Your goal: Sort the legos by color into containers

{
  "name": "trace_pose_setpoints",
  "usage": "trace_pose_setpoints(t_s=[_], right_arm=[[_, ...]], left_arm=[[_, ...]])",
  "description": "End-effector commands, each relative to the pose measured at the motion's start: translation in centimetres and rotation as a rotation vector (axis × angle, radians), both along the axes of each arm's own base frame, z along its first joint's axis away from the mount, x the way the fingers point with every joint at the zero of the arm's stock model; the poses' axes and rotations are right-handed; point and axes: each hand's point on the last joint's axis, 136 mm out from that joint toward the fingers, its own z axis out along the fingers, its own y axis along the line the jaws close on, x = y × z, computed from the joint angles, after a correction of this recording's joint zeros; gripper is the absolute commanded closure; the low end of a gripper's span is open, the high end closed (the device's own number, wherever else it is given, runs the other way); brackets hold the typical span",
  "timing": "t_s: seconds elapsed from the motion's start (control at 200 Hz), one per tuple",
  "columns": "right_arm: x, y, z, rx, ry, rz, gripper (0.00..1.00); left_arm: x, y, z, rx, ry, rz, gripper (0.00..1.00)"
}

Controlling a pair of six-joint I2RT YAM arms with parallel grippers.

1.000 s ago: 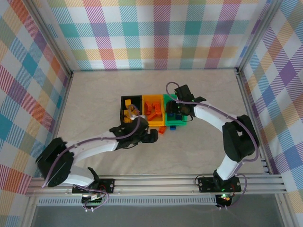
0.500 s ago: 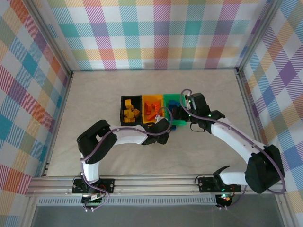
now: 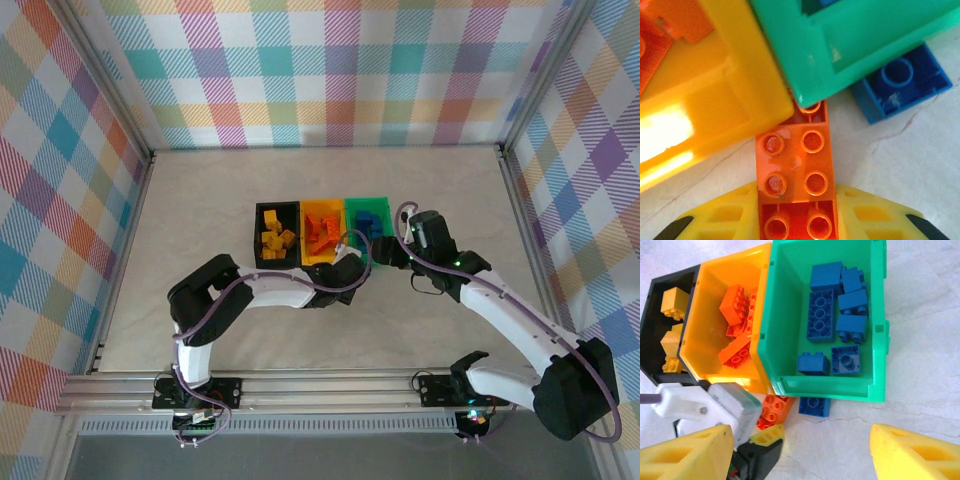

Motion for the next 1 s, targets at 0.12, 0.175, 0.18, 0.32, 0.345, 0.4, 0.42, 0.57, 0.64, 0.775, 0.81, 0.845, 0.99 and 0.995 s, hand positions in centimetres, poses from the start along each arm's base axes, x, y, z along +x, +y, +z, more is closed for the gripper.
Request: trace_pose_setpoints(t_s=[0.12,0.175,0.18,0.32,0.345,0.4,0.42,0.57,0.64,0.775,0.81,0.845,0.99,0.995], right_arm=[[-2.0,-0.7,-3.2,-0.007,0.078,0.005,0.29],[-2.4,-0.7,-4.0,-0.005,0.093,0.015,0.29],[-2.5,-0.7,-4.0,-0.004,0.094,0.015,0.29],[-3.1,-0.5,-5.9,-0.002,0.127,0.02,0.3],[-3.2,-0.6,-6.1,-0.002,0.129,0.018,0.3],[-3.3,-0.6,-6.4,0.0,0.13,0.014,0.3],[-3.3,-0.6,-6.5,0.002,0.13,0.016,0.3],[-3.5,-0.1,-7.1,-0.004,0.135,0.038,0.3],[-3.6,0.3,-7.5,-0.012,0.136,0.051,0.29],[-3.3,1.2,-8.2,-0.027,0.139,0.063,0.3],[-3.2,1.4,-8.4,-0.031,0.138,0.065,0.29],[-3.0,1.5,-8.5,-0.036,0.135,0.066,0.29],[-1.9,2.7,-9.0,-0.064,0.116,0.077,0.29],[-1.9,2.7,-9.1,-0.066,0.117,0.079,0.29]], left_arm=[[-3.5,2.2,6.7,-0.101,-0.045,0.05,0.71],[-3.2,3.0,8.1,-0.103,-0.04,0.076,0.7],[-3.2,3.1,8.1,-0.1,-0.038,0.078,0.7],[0.3,3.7,11.0,-0.135,-0.012,0.155,0.73],[1.1,3.7,11.2,-0.142,-0.005,0.167,0.74],[3.2,3.9,11.5,-0.145,-0.012,0.209,0.74],[3.8,3.9,11.5,-0.148,-0.012,0.22,0.74],[8.8,5.1,10.4,-0.176,0.028,0.342,0.74],[10.2,5.3,9.5,-0.166,0.054,0.377,0.74],[11.7,5.5,8.1,-0.124,0.096,0.408,0.61],[11.9,5.4,8.1,-0.127,0.108,0.411,0.5],[11.9,5.2,8.3,-0.142,0.116,0.406,0.39],[11.2,4.8,12.4,-0.281,0.073,0.392,0.16],[11.1,4.8,12.6,-0.288,0.073,0.39,0.16]])
